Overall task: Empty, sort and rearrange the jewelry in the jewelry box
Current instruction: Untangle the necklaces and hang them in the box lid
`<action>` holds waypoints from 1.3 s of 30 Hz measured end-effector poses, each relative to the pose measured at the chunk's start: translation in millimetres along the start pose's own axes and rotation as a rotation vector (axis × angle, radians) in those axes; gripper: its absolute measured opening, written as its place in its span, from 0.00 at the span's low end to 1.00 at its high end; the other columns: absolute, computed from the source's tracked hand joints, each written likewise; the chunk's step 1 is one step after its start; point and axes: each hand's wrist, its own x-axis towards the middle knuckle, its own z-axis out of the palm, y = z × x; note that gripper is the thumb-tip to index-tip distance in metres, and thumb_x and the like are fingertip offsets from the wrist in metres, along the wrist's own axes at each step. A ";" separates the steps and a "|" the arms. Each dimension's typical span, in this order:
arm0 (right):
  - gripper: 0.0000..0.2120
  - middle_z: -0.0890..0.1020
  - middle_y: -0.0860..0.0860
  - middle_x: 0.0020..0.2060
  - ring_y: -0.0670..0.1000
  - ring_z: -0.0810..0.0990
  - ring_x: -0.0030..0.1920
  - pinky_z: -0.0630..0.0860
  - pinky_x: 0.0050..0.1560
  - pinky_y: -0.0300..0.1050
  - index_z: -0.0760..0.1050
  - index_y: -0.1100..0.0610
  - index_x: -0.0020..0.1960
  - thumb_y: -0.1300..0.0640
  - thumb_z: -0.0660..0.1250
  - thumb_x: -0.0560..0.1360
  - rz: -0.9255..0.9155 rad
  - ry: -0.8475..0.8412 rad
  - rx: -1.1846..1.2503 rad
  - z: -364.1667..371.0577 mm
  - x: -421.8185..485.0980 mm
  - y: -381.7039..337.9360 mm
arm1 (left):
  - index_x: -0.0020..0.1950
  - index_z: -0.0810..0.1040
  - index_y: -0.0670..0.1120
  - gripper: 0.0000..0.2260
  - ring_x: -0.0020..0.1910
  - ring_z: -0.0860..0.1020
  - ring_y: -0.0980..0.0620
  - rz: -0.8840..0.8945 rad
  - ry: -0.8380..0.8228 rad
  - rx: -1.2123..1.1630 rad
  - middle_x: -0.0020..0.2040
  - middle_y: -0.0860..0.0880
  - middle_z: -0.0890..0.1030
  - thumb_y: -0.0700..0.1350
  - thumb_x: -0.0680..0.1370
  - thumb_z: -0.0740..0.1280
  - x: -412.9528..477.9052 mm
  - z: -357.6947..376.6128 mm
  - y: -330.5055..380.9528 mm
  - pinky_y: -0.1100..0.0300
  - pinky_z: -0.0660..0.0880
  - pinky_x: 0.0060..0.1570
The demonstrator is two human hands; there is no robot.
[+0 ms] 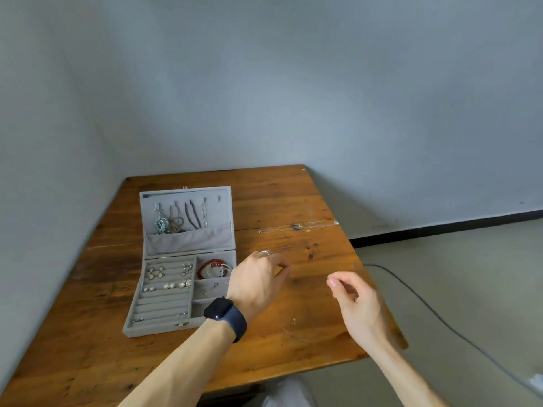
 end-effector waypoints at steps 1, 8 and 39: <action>0.05 0.82 0.32 0.45 0.37 0.80 0.48 0.75 0.44 0.28 0.79 0.42 0.49 0.52 0.68 0.79 -0.007 0.007 -0.037 -3.6 12.6 5.4 | 0.54 0.81 0.58 0.10 0.51 0.78 0.53 -0.007 -0.009 -0.005 0.51 0.56 0.81 0.59 0.81 0.63 13.3 6.0 3.4 0.56 0.78 0.43; 0.03 0.79 0.39 0.49 0.45 0.74 0.53 0.67 0.49 0.31 0.81 0.47 0.51 0.52 0.69 0.79 -0.079 0.066 -0.348 -9.1 93.4 55.1 | 0.54 0.83 0.58 0.09 0.54 0.76 0.52 -0.113 -0.072 -0.089 0.52 0.54 0.78 0.57 0.80 0.64 90.5 70.9 24.4 0.56 0.78 0.48; 0.07 0.77 0.42 0.55 0.41 0.75 0.55 0.71 0.51 0.31 0.83 0.46 0.55 0.52 0.71 0.77 -0.020 0.050 -0.264 25.6 186.4 109.2 | 0.57 0.83 0.59 0.13 0.55 0.69 0.51 -0.132 0.097 -0.040 0.57 0.55 0.79 0.59 0.82 0.61 168.3 160.5 29.6 0.57 0.70 0.53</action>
